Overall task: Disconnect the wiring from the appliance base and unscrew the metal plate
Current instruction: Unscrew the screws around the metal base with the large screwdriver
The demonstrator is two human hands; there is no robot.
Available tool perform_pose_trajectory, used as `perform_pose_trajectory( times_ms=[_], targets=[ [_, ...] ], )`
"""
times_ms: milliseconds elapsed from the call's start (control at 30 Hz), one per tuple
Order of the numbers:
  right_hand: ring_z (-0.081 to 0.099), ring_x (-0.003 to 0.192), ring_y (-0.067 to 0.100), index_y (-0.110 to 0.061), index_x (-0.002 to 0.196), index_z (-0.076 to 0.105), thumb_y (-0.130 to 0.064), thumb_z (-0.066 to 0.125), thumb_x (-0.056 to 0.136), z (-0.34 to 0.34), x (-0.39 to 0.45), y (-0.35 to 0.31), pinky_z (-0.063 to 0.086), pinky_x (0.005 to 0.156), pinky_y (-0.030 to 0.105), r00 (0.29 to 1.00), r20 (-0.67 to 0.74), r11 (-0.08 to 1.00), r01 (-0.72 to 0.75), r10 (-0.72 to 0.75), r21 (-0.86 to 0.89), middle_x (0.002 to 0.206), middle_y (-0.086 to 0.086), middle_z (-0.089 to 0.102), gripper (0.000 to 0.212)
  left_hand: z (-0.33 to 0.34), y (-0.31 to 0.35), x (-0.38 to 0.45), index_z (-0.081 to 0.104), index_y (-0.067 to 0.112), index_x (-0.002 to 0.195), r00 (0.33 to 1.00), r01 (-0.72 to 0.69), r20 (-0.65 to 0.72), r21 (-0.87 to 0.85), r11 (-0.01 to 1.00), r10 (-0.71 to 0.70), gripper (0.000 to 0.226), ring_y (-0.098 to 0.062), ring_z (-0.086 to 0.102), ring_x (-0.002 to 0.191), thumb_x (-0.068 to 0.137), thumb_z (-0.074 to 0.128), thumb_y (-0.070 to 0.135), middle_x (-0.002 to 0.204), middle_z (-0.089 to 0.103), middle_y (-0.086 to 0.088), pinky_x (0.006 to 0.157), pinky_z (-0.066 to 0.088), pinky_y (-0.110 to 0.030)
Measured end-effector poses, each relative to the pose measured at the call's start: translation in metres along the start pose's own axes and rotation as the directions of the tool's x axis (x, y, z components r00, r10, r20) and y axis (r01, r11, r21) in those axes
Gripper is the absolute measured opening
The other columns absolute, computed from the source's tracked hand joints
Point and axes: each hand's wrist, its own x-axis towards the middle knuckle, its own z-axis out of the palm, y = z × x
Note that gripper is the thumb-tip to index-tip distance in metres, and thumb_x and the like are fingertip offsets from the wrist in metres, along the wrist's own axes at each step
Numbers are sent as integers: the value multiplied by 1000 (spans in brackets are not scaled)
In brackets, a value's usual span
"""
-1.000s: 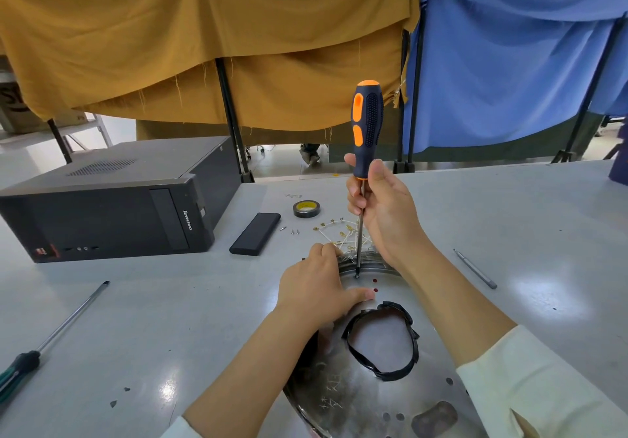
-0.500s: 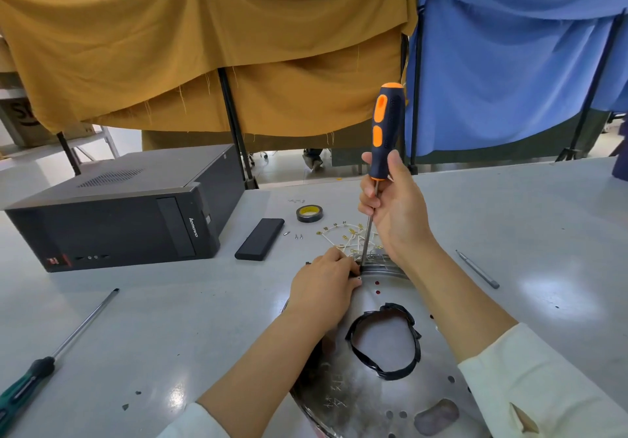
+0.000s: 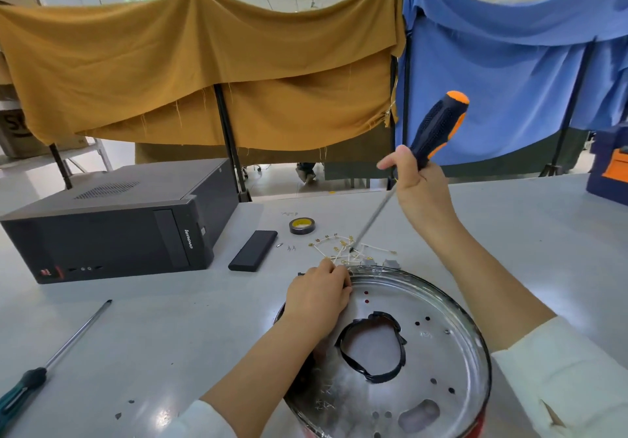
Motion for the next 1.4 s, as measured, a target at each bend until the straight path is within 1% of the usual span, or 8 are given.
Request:
perform_pose_trajectory(
  times_ms=[200, 367, 467, 533, 633, 867, 1100, 1400],
  targets=[
    [43, 53, 14, -16, 98, 71, -45, 51, 89, -11, 3, 0, 48, 59, 42, 995, 77, 986, 67, -56, -153, 43, -13, 43, 36, 3, 3, 0, 49, 20, 117, 1000, 3, -1, 87, 996, -3, 29, -23, 51, 106, 99, 35, 37, 119, 49, -1, 78, 43, -35],
    [59, 70, 14, -14, 97, 66, -15, 56, 91, 6, -27, 44, 51, 66, 27, 964, 254, 994, -58, 79, -91, 78, -2, 65, 12, 3, 8, 2, 49, 15, 116, 999, -27, -32, 127, 991, 32, 28, -26, 49, 106, 99, 33, 31, 119, 49, -5, 78, 40, -36],
    [50, 86, 27, -12, 89, 54, 12, 43, 89, 14, -41, 78, 41, 68, 20, 879, 449, 980, -85, 159, -180, 83, 0, 54, 26, 6, 9, 4, 46, 13, 116, 998, -50, -38, 164, 985, 57, 24, -26, 47, 105, 98, 35, 24, 118, 47, -7, 77, 36, -35],
    [53, 83, 25, -23, 94, 46, 7, 43, 88, 13, -41, 93, 43, 71, 27, 819, 529, 902, 31, 224, -430, 83, -1, 54, 31, 7, 9, 4, 45, 12, 116, 998, -38, -43, 163, 986, 45, 23, -26, 47, 104, 98, 35, 21, 117, 46, -7, 75, 35, -35],
    [56, 82, 32, -27, 85, 43, 6, 49, 82, 9, -41, 94, 46, 77, 44, 795, 572, 888, 98, 202, -450, 85, 8, 60, 33, 8, 10, 7, 47, 10, 112, 998, -41, -36, 196, 980, 48, 21, -27, 48, 102, 97, 36, 19, 116, 45, -8, 71, 32, -35],
    [51, 83, 25, -33, 82, 43, -5, 49, 78, 8, -42, 92, 45, 75, 39, 726, 633, 792, 208, 268, -574, 89, -1, 59, 29, 0, 11, 12, 48, 9, 113, 994, -65, 96, 207, 976, 46, 21, -30, 51, 106, 95, 43, 17, 118, 45, -10, 100, 33, -46],
    [52, 85, 26, -38, 81, 42, -9, 49, 78, 10, -45, 97, 43, 70, 35, 751, 605, 763, 222, 264, -607, 92, -5, 59, 30, -15, -7, 16, 61, 4, 99, 999, 39, 28, -246, 969, -33, 21, -27, 56, 94, 93, 49, 20, 104, 60, -11, 76, 38, -28],
    [51, 83, 24, -36, 81, 42, -11, 50, 78, 11, -43, 101, 40, 66, 33, 750, 615, 776, 230, 242, -587, 91, -7, 59, 26, -9, -10, 18, 68, 15, 101, 990, -85, 94, -224, 971, 109, 19, -21, 55, 97, 90, 57, 25, 106, 57, -2, 79, 44, -31]
  ],
)
